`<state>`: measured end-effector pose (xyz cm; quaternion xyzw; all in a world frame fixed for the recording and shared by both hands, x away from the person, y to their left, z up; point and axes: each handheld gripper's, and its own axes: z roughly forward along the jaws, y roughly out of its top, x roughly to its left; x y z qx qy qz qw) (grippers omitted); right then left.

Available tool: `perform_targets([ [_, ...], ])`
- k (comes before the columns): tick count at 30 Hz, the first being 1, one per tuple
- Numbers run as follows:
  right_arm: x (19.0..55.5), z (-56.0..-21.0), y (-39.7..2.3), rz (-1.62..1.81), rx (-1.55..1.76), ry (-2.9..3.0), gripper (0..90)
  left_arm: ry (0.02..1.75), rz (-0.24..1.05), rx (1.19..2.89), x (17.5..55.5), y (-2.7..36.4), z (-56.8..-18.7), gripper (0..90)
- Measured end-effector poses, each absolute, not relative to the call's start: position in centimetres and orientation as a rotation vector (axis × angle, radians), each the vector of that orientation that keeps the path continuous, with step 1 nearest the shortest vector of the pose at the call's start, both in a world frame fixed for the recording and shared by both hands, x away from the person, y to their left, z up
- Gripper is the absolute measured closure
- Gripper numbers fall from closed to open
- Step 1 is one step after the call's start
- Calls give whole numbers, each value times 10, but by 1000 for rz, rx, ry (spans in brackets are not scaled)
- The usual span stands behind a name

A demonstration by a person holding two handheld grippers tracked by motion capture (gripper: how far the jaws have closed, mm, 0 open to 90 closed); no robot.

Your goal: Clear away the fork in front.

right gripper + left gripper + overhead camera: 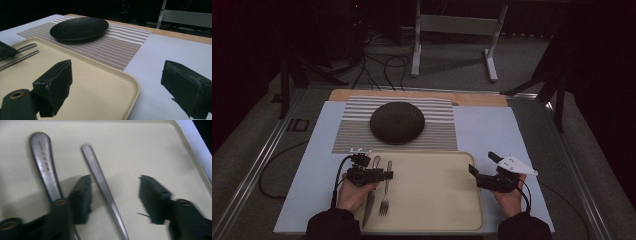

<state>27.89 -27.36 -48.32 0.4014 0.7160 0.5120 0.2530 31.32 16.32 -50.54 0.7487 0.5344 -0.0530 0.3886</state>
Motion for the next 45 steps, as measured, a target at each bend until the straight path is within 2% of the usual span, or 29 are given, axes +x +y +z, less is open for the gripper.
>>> perform_targets([
  [3,279,-483,-273,1389,1088,1949,100,1340,-102,1903,313,165,-502,329],
  [12,279,-483,-273,1390,1086,1949,100,1291,-1,1924,310,163,-492,186],
  [28,279,-484,-274,1399,1086,1947,100,1234,187,1948,308,160,-475,64],
  [45,276,-484,-278,1401,1090,1955,99,1164,350,1912,308,163,-457,46],
])
